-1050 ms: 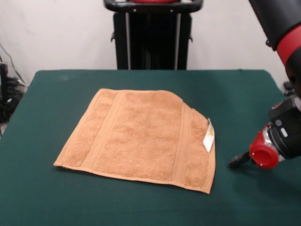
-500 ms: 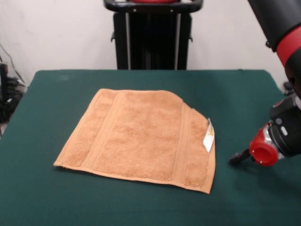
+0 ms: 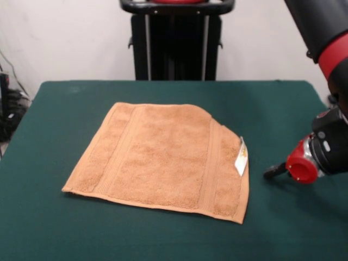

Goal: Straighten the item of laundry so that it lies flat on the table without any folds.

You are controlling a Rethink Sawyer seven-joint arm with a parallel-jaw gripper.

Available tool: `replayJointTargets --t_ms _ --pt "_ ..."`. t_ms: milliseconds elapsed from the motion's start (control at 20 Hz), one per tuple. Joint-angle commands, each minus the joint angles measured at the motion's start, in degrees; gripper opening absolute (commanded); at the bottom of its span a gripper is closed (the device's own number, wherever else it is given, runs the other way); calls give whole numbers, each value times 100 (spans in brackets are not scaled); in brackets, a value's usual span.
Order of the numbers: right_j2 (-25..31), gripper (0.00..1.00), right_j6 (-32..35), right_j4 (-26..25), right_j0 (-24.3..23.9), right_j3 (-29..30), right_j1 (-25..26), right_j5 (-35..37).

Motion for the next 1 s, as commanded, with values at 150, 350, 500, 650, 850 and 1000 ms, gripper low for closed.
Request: replayJointTargets --t_ms 150,350,500,650,850,1000 --pt "391 0 -360 55 152 318 288 440" --pt "333 0 -371 2 174 370 260 349" --pt "330 0 -379 6 182 395 262 307" --pt "325 0 -375 -17 190 371 281 232" --pt "303 0 -404 -14 180 498 216 185" --pt "287 0 -418 -17 164 588 196 133"
